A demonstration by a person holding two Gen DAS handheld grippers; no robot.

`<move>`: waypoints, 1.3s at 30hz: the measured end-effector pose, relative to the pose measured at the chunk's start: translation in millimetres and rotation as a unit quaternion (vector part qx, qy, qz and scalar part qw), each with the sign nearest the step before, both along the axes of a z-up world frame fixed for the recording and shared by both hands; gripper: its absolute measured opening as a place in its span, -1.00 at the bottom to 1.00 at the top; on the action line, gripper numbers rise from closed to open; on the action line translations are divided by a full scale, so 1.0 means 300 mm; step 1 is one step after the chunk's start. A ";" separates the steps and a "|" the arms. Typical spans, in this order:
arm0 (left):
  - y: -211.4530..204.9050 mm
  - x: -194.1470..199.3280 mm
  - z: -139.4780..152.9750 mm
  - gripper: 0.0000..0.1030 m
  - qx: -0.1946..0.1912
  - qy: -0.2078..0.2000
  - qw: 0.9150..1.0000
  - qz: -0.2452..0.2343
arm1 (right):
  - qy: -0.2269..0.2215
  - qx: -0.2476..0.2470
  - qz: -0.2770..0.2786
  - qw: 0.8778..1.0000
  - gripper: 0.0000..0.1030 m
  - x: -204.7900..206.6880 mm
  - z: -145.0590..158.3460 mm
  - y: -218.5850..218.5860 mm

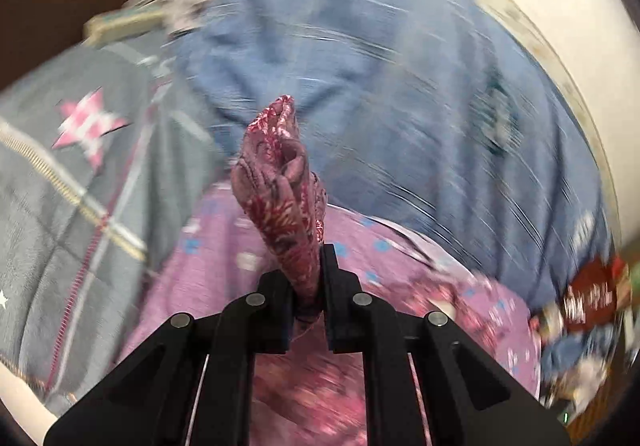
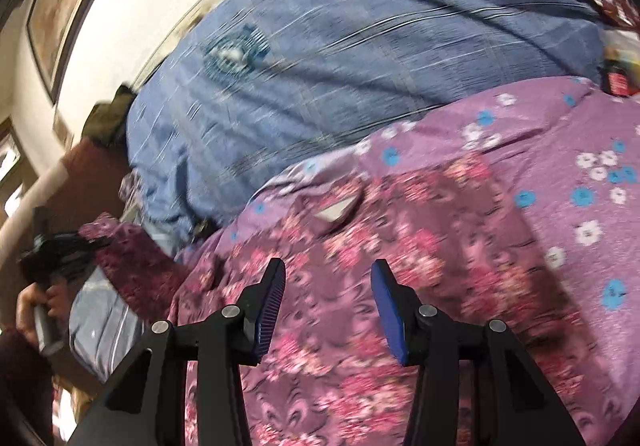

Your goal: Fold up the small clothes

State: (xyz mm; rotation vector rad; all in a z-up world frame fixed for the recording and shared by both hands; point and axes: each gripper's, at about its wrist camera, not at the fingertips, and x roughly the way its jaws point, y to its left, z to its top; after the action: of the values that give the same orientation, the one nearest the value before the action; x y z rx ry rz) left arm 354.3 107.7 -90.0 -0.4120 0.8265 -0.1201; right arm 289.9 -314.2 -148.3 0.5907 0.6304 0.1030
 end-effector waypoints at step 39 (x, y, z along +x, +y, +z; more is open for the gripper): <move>-0.350 -0.012 -0.288 0.30 0.094 0.096 0.989 -0.068 | 0.152 0.052 -0.013 0.987 0.28 0.161 -0.223 -0.194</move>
State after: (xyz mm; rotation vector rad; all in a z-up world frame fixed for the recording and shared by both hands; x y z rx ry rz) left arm 350.7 2.7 -176.3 -0.1909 1.0458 -0.1295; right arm 338.3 -372.4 -215.3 0.7219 0.9179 0.0214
